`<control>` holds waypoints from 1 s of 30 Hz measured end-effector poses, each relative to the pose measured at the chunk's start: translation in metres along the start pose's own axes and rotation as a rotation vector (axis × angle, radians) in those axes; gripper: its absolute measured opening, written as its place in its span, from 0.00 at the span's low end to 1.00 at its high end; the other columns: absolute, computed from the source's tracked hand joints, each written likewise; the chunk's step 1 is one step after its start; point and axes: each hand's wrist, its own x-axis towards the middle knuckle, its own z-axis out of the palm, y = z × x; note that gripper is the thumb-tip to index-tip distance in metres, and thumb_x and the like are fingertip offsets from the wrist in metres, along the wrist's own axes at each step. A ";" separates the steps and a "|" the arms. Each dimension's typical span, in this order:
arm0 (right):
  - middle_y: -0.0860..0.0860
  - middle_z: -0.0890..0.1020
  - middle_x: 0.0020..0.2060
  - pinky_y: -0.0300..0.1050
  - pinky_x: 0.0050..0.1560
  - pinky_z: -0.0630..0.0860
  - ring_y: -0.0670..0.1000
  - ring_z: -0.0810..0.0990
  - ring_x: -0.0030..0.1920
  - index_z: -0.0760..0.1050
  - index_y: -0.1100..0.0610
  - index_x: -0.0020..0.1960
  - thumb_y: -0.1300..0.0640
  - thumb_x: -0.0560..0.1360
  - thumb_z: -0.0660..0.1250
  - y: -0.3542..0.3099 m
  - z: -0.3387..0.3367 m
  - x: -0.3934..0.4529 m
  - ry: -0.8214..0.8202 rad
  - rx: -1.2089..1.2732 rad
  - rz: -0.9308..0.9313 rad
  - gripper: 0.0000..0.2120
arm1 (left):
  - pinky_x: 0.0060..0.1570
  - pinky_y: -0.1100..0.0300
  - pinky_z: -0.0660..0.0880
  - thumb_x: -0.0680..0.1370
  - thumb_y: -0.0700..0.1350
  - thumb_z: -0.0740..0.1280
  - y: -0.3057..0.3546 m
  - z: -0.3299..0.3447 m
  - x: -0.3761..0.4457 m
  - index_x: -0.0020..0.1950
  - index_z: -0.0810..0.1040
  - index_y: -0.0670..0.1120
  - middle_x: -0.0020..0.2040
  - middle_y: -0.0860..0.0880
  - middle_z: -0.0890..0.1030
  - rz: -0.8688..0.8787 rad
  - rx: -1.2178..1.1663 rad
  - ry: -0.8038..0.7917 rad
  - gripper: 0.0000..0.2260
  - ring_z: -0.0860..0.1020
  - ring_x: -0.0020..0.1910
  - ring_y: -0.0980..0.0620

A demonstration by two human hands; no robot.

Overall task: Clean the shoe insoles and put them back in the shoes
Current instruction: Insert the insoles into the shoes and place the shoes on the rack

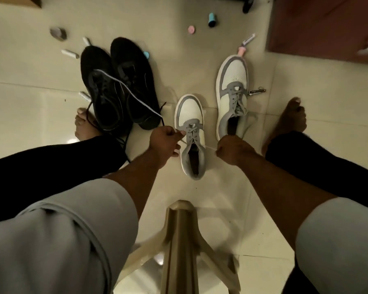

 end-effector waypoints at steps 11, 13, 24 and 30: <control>0.51 0.75 0.28 0.34 0.25 0.54 0.46 0.61 0.23 0.73 0.55 0.37 0.58 0.76 0.57 -0.065 -0.047 -0.140 -0.230 1.106 0.241 0.11 | 0.32 0.73 0.69 0.73 0.39 0.76 0.023 0.001 -0.148 0.40 0.82 0.43 0.38 0.49 0.78 0.595 0.251 -0.117 0.04 0.75 0.31 0.64; 0.49 0.71 0.23 0.31 0.21 0.55 0.45 0.62 0.20 0.70 0.53 0.33 0.56 0.77 0.57 -0.069 -0.046 -0.153 -0.294 1.266 0.244 0.14 | 0.39 0.69 0.70 0.71 0.39 0.76 0.015 -0.003 -0.170 0.40 0.84 0.47 0.39 0.52 0.76 0.717 0.372 -0.116 0.05 0.74 0.38 0.62; 0.47 0.76 0.24 0.35 0.27 0.58 0.42 0.62 0.21 0.78 0.58 0.42 0.57 0.75 0.69 -0.073 -0.046 -0.192 -0.171 1.370 0.209 0.05 | 0.33 0.64 0.70 0.76 0.62 0.62 0.031 -0.045 -0.249 0.34 0.83 0.53 0.26 0.54 0.75 0.546 0.508 -0.539 0.19 0.71 0.27 0.60; 0.50 0.73 0.28 0.34 0.22 0.58 0.45 0.63 0.23 0.78 0.59 0.45 0.59 0.76 0.67 -0.085 -0.071 -0.228 0.022 1.138 0.069 0.04 | 0.35 0.59 0.69 0.82 0.49 0.63 0.029 -0.054 -0.180 0.56 0.83 0.47 0.32 0.47 0.78 0.497 0.405 0.043 0.11 0.77 0.34 0.45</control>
